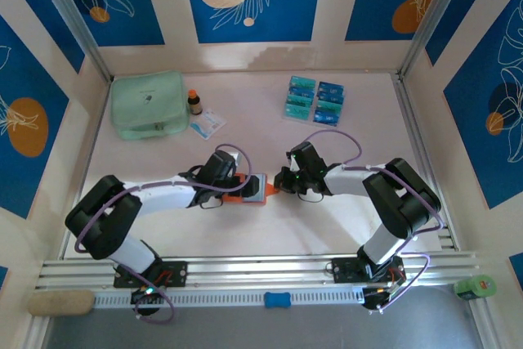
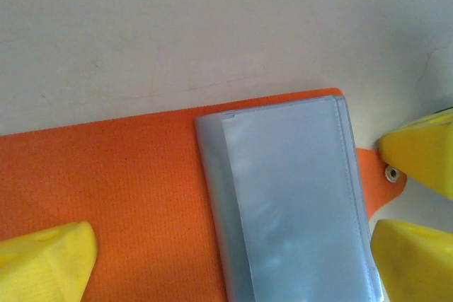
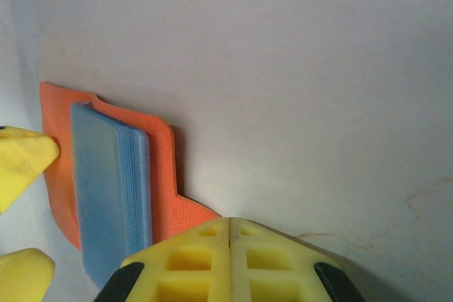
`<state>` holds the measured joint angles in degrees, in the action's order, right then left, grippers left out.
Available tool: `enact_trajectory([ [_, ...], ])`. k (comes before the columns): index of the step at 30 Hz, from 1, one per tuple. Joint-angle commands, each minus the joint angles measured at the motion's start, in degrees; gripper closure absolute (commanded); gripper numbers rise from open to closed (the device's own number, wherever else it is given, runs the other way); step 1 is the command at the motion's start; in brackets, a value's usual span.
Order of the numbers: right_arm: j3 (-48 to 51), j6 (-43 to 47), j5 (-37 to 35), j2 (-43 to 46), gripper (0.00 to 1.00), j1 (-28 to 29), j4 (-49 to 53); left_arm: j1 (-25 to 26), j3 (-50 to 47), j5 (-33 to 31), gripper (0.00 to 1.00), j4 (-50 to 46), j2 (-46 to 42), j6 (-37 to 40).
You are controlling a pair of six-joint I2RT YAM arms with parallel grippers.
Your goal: Put the credit cards into the card holder
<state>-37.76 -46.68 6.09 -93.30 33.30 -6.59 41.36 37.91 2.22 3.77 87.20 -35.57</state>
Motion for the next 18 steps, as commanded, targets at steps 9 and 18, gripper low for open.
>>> enact_trajectory([
  [9,-1.6,1.9,2.2,1.5,1.00,-0.3,2.5,-0.2,-1.0,-2.3,0.00,-3.1,-1.1,2.2],
  [18,-0.2,1.6,1.5,1.9,1.00,-0.3,2.3,-0.1,-0.5,-2.2,0.00,-3.7,-2.5,1.7],
])
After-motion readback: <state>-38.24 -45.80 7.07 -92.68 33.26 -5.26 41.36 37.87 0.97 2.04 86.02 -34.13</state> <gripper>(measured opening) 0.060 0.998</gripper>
